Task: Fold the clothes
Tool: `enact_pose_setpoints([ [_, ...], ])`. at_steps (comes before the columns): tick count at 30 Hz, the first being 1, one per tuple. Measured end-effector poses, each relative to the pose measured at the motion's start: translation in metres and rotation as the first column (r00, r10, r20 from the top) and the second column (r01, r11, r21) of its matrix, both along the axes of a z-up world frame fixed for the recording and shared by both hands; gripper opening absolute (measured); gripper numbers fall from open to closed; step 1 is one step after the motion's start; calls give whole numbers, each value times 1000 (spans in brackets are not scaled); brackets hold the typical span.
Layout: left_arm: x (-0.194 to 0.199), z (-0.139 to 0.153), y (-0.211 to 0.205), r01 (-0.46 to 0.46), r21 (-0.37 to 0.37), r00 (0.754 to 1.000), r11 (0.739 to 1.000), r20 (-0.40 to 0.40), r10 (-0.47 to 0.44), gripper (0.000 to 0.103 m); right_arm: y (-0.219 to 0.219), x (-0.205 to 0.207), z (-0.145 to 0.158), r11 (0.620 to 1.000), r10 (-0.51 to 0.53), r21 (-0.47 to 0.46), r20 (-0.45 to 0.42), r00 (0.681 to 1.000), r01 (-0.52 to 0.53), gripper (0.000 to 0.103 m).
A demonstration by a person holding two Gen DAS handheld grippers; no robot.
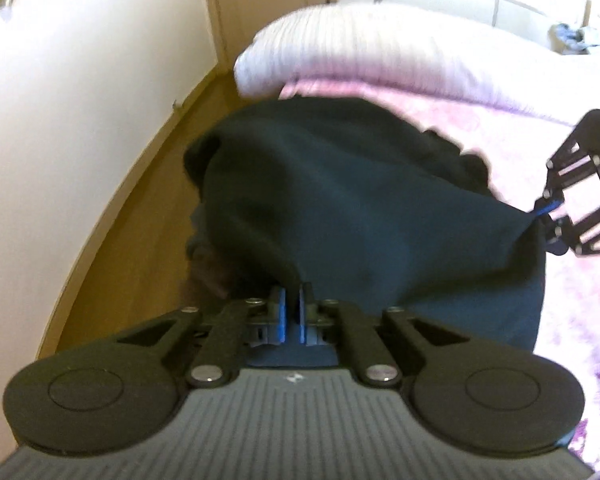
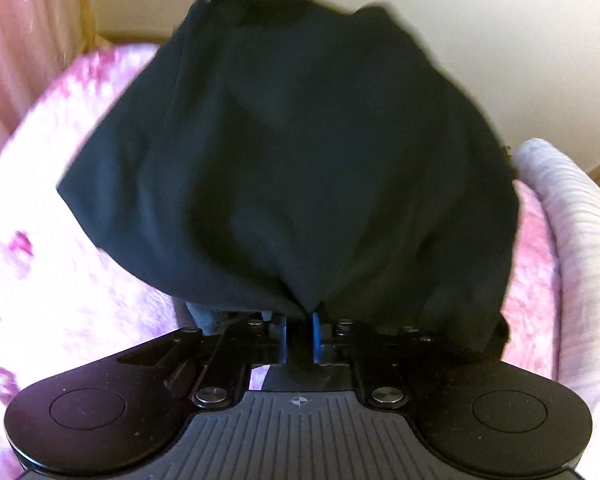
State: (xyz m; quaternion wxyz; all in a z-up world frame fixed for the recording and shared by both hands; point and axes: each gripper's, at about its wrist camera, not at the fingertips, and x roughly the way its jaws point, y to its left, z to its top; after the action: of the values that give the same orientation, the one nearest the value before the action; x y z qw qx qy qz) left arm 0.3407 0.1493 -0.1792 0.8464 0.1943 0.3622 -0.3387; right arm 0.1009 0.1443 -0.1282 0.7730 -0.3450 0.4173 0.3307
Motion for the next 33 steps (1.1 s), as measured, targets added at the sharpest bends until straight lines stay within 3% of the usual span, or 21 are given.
enact_pose_setpoints([
  [6,-76,51,-51,157,-57,987,986,36,-155,2,-86,-63,89,995,-70,81,42,997,66,9],
  [10,-150,70,-103,295,-101,955,950,15,-295,2,-155,-136,109,982,-188,30,-1,982,188,9],
  [14,-228,79,-164,415,-168,903,894,-45,-428,2,-213,-216,119,940,-340,-38,-57,939,339,8],
  [17,-287,79,-212,494,-213,849,843,-93,-521,2,-256,-276,126,892,-451,-95,-92,888,443,8],
  [20,-348,73,-260,574,-237,777,784,-144,-613,2,-298,-343,127,842,-537,-140,-111,836,522,8],
  [26,-470,59,-356,707,-299,597,641,-235,-767,2,-393,-476,132,707,-703,-207,-94,705,676,8],
  [28,-504,50,-382,725,-316,538,612,-297,-789,3,-423,-514,129,651,-754,-231,-93,650,723,9],
  [29,-515,45,-387,730,-308,522,610,-326,-788,6,-437,-531,127,622,-779,-245,-94,621,744,9],
  [31,-529,38,-407,747,-275,503,606,-364,-784,8,-455,-554,122,592,-801,-271,-95,591,759,10],
  [33,-536,36,-414,760,-231,513,607,-360,-779,12,-458,-568,114,578,-814,-257,-107,572,774,13],
])
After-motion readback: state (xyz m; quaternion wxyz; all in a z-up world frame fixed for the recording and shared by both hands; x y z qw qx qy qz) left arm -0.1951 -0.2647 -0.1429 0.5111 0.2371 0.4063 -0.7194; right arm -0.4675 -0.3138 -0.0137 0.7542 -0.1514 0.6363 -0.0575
